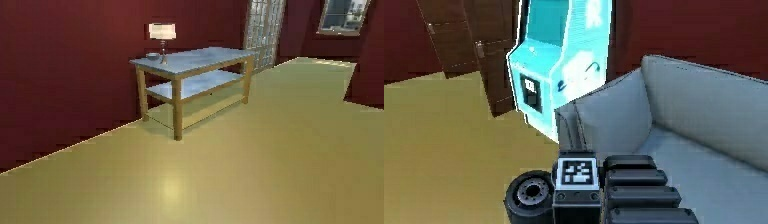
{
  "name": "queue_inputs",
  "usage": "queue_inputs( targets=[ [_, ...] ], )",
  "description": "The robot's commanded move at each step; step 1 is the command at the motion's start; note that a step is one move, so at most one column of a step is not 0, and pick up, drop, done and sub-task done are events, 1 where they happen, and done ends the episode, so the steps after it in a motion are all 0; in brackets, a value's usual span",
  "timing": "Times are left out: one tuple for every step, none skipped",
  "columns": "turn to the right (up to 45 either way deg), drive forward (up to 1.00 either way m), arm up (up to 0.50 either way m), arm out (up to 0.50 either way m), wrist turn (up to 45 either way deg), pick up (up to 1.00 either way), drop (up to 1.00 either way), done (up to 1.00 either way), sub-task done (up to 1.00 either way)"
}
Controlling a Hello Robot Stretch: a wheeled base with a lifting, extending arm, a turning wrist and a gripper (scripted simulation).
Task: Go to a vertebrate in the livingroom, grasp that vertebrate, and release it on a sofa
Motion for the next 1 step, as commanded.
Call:
queue_inputs(
  targets=[
    [-45.0,0.0,0.0,0.0,0.0,0.0,0.0,0.0,0.0]
  ],
)
